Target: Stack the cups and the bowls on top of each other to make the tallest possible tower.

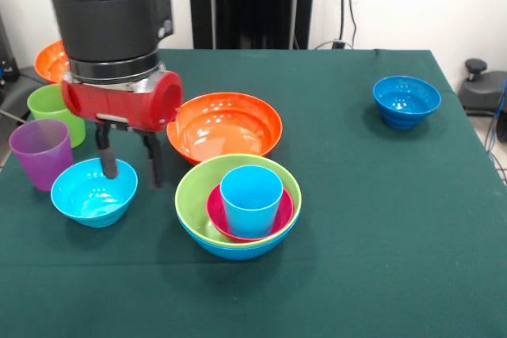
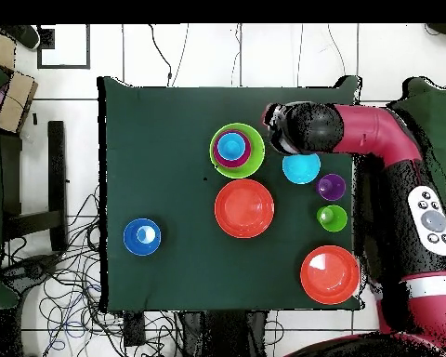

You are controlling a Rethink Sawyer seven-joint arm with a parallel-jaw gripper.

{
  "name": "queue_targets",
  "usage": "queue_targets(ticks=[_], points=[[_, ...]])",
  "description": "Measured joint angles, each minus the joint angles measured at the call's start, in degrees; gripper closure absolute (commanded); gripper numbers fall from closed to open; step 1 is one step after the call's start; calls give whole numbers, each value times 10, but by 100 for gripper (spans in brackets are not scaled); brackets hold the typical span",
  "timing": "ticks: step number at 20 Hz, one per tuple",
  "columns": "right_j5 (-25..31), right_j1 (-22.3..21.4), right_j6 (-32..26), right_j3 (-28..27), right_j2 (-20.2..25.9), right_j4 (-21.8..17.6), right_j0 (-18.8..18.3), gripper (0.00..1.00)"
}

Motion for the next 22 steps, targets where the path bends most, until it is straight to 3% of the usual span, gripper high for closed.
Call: queue_targets(ticks=[11,22], points=[[-13,12,0,29,15,0,-83,0],[-61,23,0,43,16,-7,-82,0]])
